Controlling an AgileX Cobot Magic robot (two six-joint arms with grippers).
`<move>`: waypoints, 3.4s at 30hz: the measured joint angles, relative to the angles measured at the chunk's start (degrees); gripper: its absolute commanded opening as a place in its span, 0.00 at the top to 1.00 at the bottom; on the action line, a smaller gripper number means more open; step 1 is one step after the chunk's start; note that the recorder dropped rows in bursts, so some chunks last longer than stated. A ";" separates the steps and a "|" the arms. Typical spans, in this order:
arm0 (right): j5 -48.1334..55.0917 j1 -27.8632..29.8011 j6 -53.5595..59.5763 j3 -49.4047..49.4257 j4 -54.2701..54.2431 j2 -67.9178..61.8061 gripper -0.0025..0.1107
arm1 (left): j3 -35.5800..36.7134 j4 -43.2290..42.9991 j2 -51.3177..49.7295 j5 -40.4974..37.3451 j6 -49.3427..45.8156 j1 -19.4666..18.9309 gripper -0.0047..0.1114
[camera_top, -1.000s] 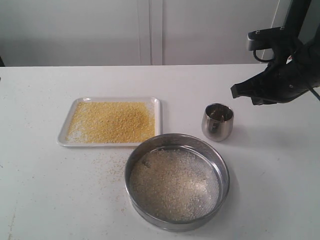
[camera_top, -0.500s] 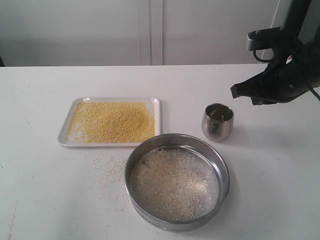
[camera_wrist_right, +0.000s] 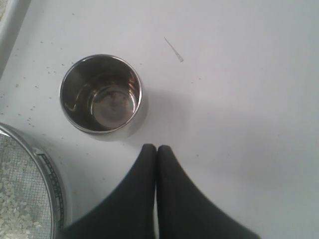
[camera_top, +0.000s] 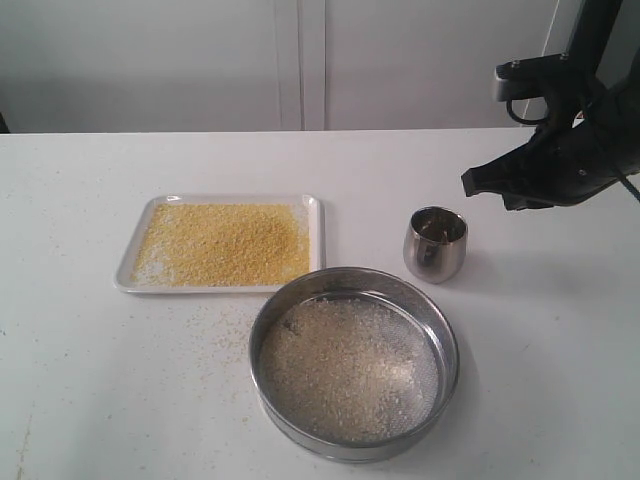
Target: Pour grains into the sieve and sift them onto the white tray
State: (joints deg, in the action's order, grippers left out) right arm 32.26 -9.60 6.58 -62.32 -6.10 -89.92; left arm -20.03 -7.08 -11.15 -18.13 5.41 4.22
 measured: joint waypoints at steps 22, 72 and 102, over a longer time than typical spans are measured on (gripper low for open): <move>0.00 0.00 0.00 0.00 0.00 0.00 0.98 | 14.38 0.49 5.83 8.88 2.59 -0.09 0.96; 0.00 0.00 -1.02 0.00 0.00 0.00 0.98 | 19.79 7.08 10.92 5.05 -2.71 -0.09 0.96; -1.19 0.00 -0.81 0.00 1.54 22.71 0.98 | 19.79 7.48 10.92 5.05 -2.71 -0.09 0.96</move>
State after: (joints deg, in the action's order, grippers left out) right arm 31.08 -9.60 5.77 -62.32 -4.56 -67.21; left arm -0.24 0.40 -0.22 -13.08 2.70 4.14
